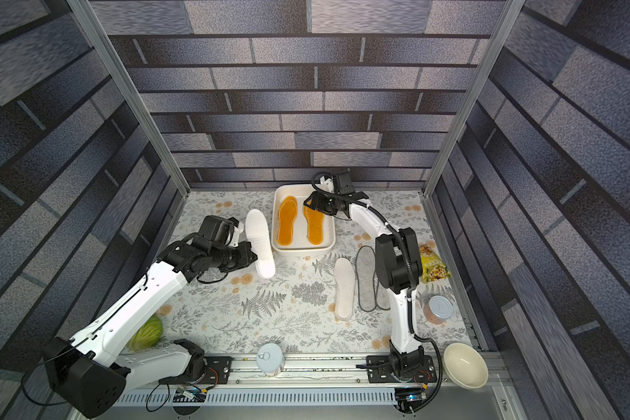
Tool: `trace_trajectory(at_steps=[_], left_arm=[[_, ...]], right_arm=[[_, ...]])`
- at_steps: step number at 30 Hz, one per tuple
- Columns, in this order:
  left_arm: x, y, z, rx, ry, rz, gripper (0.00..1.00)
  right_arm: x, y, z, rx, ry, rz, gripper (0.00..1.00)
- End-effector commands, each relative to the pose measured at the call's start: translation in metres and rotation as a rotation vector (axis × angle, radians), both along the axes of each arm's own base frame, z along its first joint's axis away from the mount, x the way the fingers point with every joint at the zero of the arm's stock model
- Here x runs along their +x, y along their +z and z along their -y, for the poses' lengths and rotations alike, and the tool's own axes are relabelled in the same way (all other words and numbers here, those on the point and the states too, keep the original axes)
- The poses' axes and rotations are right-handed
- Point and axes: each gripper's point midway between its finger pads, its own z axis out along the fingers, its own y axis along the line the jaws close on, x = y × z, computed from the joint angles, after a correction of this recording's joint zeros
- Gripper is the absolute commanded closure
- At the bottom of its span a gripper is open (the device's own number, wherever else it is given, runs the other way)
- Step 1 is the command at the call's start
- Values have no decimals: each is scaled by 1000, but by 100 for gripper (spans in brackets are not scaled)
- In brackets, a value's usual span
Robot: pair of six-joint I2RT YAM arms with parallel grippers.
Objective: Put the insoles into the storage box
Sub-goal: Adjust the insole in the storage box, then place the insole in the storage box.
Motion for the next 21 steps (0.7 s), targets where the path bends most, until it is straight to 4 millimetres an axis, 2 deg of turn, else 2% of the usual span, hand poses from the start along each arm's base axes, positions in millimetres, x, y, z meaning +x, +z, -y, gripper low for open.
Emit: trace_trajectory(at_steps=[1,5,10,14,19,21], left_arm=[[12,23,25,-142,-76,71,100],[27,35,39,-190,-133,103,100],[45,45,52,-220,-172,152,100],[54,51,60,-229,-205,186,100],[65,50,62,-220,-220,205,100],[69,48,63,-221,-225,200,100]], right_arm=[[-32,70,-22,220,133,68,40],[-59,100,-29,428,219,57,40],[-67,121,-32,631,255,47,40],[-66,113,-34,666,248,12,41],[-66,95,-34,599,217,1,41],[-69,93,-35,578,219,10,41]])
